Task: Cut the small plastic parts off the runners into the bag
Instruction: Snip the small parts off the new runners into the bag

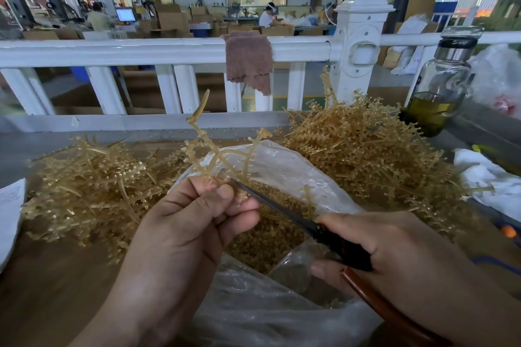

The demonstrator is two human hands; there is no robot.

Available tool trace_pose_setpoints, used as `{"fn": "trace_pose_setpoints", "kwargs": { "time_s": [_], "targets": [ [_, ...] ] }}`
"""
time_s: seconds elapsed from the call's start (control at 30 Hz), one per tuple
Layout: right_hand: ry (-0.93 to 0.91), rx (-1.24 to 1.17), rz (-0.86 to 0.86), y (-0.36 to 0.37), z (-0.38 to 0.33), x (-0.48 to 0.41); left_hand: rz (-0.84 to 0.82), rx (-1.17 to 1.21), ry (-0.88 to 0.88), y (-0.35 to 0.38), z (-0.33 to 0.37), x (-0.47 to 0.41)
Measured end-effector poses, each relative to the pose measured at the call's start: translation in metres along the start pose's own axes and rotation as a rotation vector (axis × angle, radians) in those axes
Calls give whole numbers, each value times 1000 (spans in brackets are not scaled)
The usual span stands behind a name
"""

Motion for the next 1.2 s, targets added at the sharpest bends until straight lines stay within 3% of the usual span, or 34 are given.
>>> {"fn": "trace_pose_setpoints", "kwargs": {
  "time_s": [0.7,1.2],
  "targets": [
    [4,11,57,-2,-2,-2,-40,-72,-1,5,2,1],
    [22,-22,-21,1,-3,-3,-20,-60,11,4,0,0]
  ]
}}
Point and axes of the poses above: each hand's wrist, its own x-axis away from the middle knuckle, its own y-axis out of the palm, z = x × y, the point moved 2 cm from there along -x, towards the middle knuckle, and after that the axes turned 9 degrees about -z, right-handed, at the moved point
